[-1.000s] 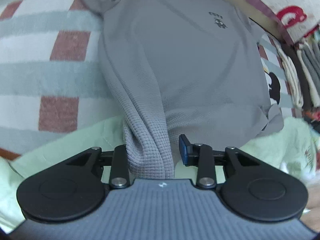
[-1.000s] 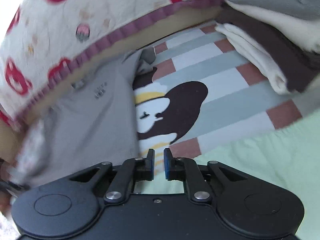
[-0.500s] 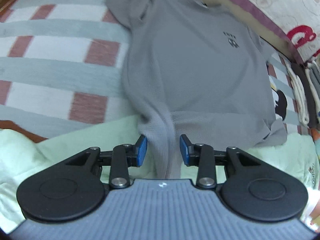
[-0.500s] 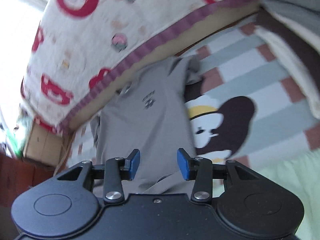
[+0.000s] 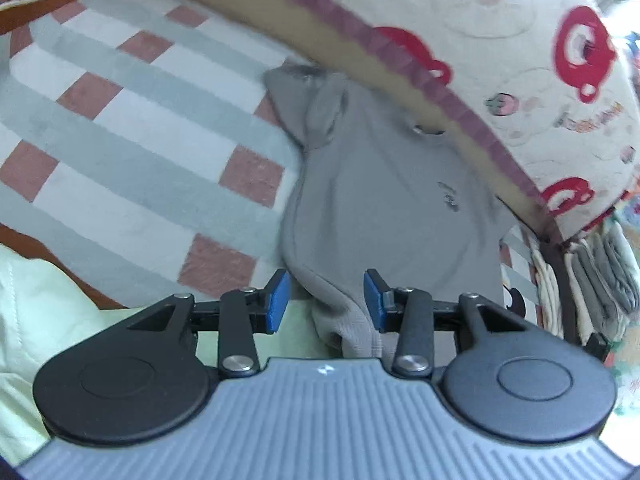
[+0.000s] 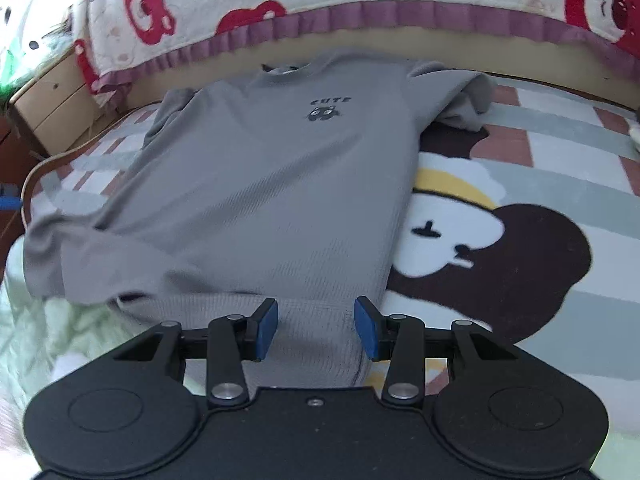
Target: Fold clothes
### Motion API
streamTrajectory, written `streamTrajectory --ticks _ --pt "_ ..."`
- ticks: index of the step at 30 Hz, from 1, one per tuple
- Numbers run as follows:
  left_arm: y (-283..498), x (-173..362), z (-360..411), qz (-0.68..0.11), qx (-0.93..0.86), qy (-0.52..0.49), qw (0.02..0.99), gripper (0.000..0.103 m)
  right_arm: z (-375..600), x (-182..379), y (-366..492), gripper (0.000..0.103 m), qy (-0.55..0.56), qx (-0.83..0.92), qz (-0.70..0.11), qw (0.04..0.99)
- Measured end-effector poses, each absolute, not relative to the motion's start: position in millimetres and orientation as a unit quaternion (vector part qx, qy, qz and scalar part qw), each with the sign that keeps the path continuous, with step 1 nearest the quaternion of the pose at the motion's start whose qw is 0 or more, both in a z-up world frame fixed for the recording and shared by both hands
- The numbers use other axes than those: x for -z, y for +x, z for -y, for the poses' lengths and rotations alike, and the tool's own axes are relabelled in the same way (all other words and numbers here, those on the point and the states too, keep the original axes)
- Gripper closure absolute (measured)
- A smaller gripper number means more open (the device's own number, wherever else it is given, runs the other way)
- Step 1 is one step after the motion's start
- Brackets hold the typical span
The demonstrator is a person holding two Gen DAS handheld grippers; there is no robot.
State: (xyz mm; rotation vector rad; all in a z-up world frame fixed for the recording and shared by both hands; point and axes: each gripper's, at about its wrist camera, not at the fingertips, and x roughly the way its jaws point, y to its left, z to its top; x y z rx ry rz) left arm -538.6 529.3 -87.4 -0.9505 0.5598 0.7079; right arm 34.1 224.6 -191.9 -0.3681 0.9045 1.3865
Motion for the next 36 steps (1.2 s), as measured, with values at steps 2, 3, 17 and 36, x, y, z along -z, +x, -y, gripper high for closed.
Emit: streamTrajectory --ticks 2,3,17,36 --pt "-531 95 -507 -0.252 -0.315 -0.429 0.808 0.062 -219 196 30 0.056 -0.162 -0.62 -0.391 0.66" --pt "-526 102 -498 -0.251 -0.305 -0.43 0.812 0.06 -217 197 27 0.056 -0.166 -0.618 -0.389 0.662" --pt "-457 165 -462 -0.295 -0.353 -0.364 0.81 0.054 -182 205 35 0.097 -0.071 -0.621 -0.375 0.685" --pt "-516 183 -437 -0.321 -0.373 -0.462 0.738 0.097 -78 191 19 0.088 -0.056 -0.614 -0.461 0.638"
